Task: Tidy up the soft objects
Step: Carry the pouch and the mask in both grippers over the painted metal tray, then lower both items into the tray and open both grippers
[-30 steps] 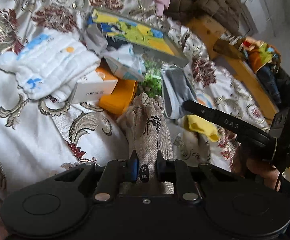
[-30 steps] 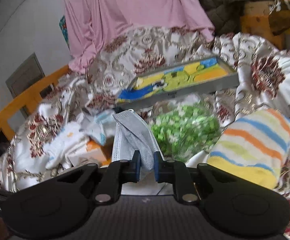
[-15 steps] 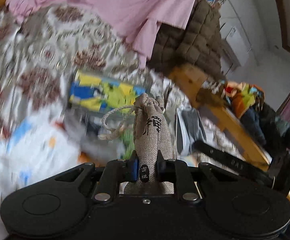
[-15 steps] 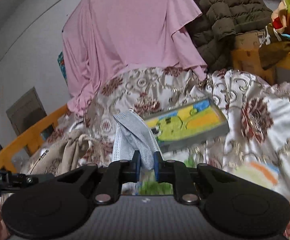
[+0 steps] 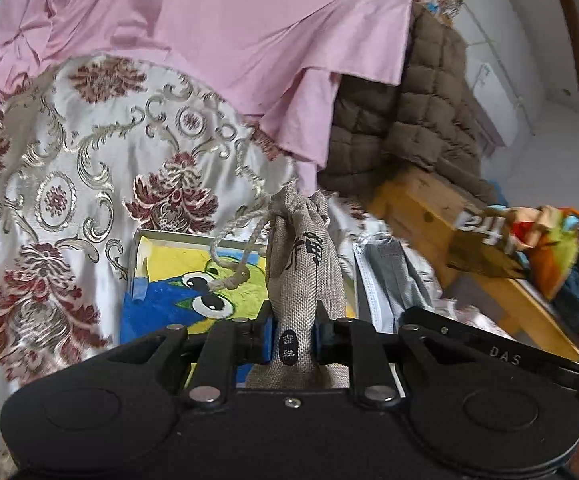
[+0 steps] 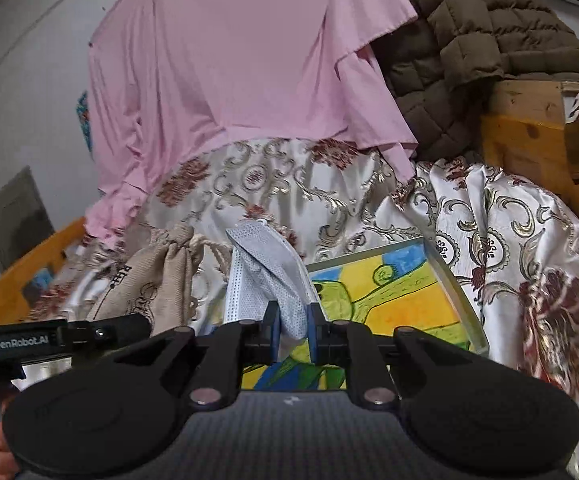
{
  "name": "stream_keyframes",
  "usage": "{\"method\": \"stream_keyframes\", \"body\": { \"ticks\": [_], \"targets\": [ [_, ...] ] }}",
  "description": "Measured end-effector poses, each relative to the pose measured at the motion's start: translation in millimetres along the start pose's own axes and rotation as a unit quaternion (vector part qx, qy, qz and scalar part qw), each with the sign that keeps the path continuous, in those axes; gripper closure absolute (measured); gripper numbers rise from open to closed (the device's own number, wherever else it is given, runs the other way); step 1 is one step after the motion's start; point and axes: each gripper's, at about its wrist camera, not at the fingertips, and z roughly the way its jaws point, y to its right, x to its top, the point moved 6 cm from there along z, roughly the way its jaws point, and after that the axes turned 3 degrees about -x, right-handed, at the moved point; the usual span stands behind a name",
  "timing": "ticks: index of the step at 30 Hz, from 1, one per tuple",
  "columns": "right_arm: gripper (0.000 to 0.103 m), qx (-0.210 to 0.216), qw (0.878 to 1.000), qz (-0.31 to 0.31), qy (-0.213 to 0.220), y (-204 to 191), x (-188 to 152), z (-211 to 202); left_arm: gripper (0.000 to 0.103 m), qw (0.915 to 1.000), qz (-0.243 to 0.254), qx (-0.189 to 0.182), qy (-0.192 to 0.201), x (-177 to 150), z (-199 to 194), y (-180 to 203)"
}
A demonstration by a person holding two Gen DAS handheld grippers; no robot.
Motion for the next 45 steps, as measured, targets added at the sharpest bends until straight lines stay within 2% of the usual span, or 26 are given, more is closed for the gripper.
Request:
{"method": "stream_keyframes", "body": {
  "ticks": [5, 9, 11, 16, 21, 24, 27, 36, 39, 41, 45],
  "targets": [
    [0.087, -0.023, 0.999, -0.003, -0.026, 11, -3, 48, 0.083, 0.9995, -0.014, 0.02, -0.019, 2, 51, -25],
    [0.087, -0.032, 0.998, -0.006, -0.05, 17, -10, 77, 0.083, 0.9973, -0.013, 0.053, -0.05, -3, 84, -42],
    [0.087, -0.039, 0.997, -0.007, -0.062, 19, -13, 89, 0.083, 0.996, -0.011, 0.058, -0.068, -6, 97, -49],
    [0.087, -0.059, 0.993, -0.005, -0.101, 25, -24, 110, 0.083, 0.9931, -0.016, 0.059, -0.1, -12, 115, -60],
    [0.087, -0.068, 0.989, -0.004, -0.131, 26, -31, 121, 0.083, 0.9889, -0.058, 0.053, -0.127, -20, 123, -70],
    [0.085, -0.072, 0.988, 0.004, -0.14, 28, -36, 124, 0.081, 0.9867, -0.065, 0.053, -0.139, -25, 126, -72],
    [0.078, -0.075, 0.987, 0.002, -0.144, 29, -39, 125, 0.077, 0.9861, -0.059, 0.06, -0.143, -27, 125, -71],
    [0.047, -0.102, 0.985, -0.053, -0.126, 21, -30, 102, 0.055, 0.9872, -0.058, 0.077, -0.128, -21, 110, -67],
    [0.037, -0.106, 0.986, -0.07, -0.11, 17, -20, 84, 0.045, 0.9891, -0.051, 0.078, -0.114, -14, 98, -61],
    [0.028, -0.105, 0.987, -0.076, -0.097, 15, -13, 69, 0.034, 0.9907, -0.042, 0.08, -0.101, -10, 87, -54],
    [0.016, -0.106, 0.988, -0.088, -0.07, 7, 2, 37, 0.023, 0.9936, -0.006, 0.087, -0.071, -2, 58, -35]
  ]
}}
